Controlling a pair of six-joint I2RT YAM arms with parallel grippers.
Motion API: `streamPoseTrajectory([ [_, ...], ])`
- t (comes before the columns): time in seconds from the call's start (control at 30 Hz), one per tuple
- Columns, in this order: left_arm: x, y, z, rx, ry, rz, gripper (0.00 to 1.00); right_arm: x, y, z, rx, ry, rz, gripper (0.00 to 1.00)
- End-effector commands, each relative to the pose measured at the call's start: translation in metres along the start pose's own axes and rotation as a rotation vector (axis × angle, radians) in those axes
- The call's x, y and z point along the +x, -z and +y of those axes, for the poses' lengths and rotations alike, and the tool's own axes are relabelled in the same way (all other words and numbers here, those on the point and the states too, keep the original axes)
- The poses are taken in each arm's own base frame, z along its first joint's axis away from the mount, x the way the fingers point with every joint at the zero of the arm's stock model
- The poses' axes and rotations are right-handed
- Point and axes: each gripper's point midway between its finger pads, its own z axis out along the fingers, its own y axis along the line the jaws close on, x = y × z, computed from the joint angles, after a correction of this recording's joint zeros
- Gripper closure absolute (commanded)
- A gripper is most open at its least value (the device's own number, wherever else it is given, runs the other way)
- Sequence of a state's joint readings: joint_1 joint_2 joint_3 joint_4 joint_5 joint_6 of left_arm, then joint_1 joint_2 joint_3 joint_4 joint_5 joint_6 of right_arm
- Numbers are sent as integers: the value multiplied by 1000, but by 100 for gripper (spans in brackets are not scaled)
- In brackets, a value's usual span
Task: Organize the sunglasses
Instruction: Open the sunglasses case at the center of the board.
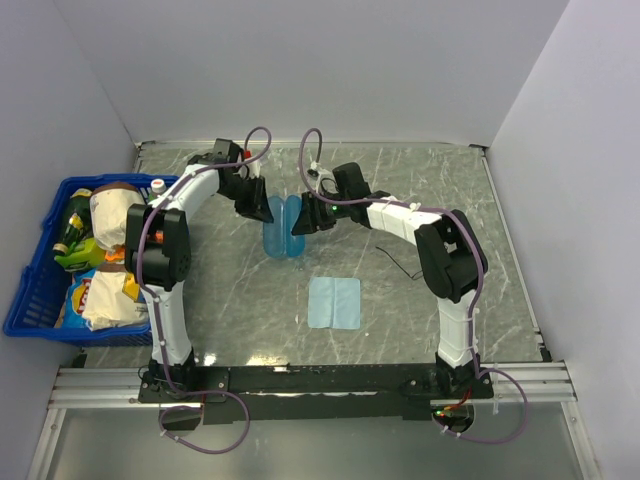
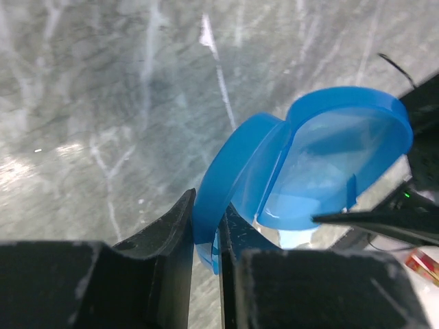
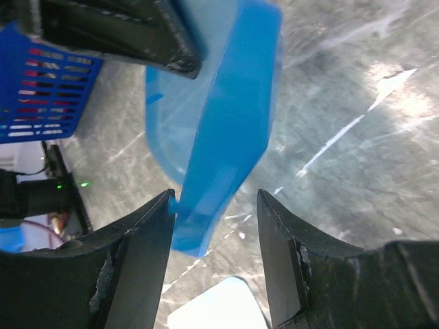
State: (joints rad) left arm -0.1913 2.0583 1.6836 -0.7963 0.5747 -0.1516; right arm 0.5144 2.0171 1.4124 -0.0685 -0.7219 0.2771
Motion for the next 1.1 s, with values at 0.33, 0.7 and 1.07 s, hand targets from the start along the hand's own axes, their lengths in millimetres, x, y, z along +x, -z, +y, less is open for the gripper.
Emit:
streamPoseTrajectory([
  [0.33, -5, 44, -51, 358, -26, -38, 99, -37, 47, 4, -218, 65, -158, 47],
  [0.7, 6, 50, -82, 514, -76, -5, 99, -30, 52, 34, -386, 56, -121, 50],
  [1.07, 14, 70, -109, 686, -131, 7, 99, -24, 56, 39, -508, -34, -107, 50],
])
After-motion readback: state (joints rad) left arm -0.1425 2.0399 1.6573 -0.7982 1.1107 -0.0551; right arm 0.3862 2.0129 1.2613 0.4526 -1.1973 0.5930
